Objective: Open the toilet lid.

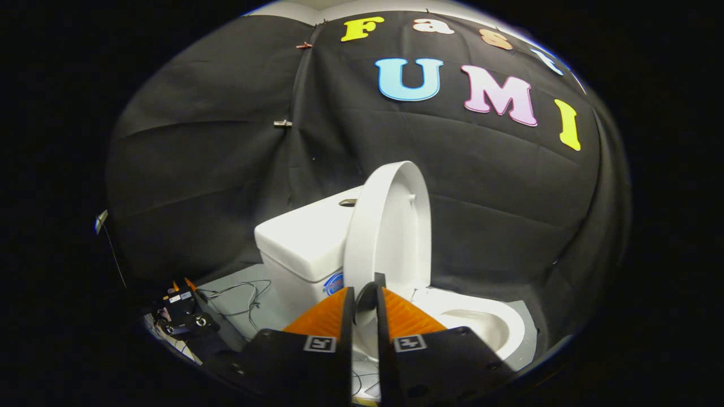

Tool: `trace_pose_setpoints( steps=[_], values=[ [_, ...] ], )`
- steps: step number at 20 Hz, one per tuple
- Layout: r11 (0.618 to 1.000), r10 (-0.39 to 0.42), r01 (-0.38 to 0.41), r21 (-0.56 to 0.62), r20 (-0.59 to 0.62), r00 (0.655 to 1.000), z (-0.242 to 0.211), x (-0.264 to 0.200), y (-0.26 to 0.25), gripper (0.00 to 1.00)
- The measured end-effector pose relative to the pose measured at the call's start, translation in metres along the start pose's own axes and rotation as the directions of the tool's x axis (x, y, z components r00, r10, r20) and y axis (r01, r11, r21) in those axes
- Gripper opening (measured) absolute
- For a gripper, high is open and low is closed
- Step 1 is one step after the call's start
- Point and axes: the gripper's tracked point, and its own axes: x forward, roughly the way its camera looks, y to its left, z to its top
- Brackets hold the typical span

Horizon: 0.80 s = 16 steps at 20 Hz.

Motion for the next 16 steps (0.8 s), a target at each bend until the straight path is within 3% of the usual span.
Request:
trace_pose_setpoints(
  steps=[4,6,11,16],
  values=[
    [1.000,-0.011,0.010,0.027,0.041,0.999,0.015,-0.014,-0.006,0.85],
    [0.999,-0.015,0.013,0.030,0.065,0.998,0.029,-0.022,-0.010,0.99],
    [0.997,-0.072,0.067,0.038,0.154,0.985,0.070,-0.069,-0.037,0.98],
    [0.985,-0.168,0.170,0.008,0.215,0.962,0.115,-0.128,-0.080,0.98]
  ],
)
